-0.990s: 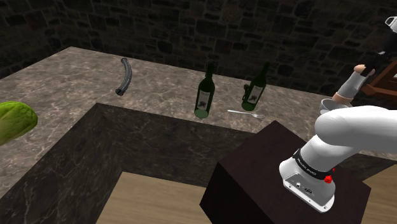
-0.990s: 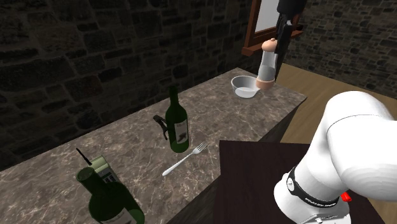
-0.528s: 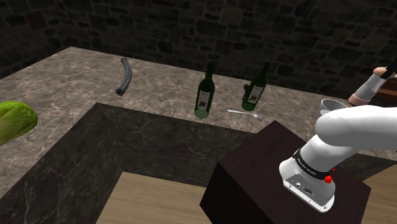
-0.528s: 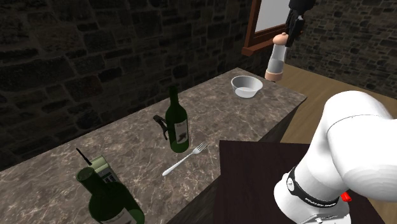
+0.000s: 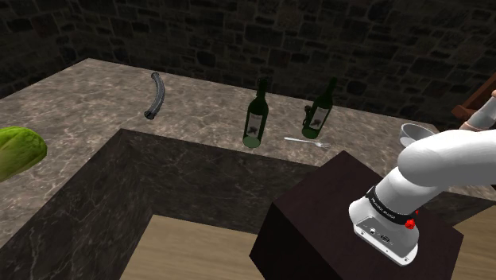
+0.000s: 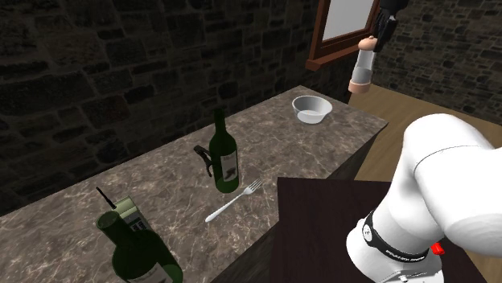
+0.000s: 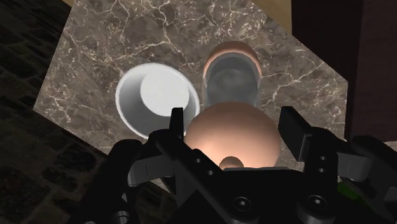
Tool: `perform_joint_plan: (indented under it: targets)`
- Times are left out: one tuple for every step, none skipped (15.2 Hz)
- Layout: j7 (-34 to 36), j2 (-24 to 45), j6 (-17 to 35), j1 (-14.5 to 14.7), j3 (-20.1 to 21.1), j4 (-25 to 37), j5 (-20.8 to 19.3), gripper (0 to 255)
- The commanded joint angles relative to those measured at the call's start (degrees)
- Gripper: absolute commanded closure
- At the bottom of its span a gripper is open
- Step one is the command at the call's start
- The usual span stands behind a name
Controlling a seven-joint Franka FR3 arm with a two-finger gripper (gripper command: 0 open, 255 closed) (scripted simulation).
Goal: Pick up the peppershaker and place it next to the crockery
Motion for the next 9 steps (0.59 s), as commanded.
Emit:
perform_joint_plan:
  targets:
    - [-3.0, 1.7, 0.4, 3.1, -4.8, 4.2, 0.0, 255]
    - [-4.4, 2.3, 0.5, 4.9, -7.2, 6.3, 0.0, 255]
    - [-5.6, 2.9, 0.5, 6.8, -9.7, 8.4, 0.0, 255]
    - [-6.9, 3.3, 0.5, 8.9, -12.3, 10.6, 0.0, 255]
    - [-8.1, 3.6, 0.4, 11.2, -14.9, 13.0, -0.1, 255]
    - [-9.2, 3.7, 0.1, 13.6, -17.6, 15.4, -0.2, 255]
    - [-10.4, 3.6, -0.2, 16.2, -20.2, 17.9, -0.5, 255]
    - [-11.4, 3.4, -0.7, 18.8, -22.9, 20.6, -0.8, 255]
    - [-12.5, 2.9, -1.3, 21.6, -25.4, 23.4, -1.2, 255]
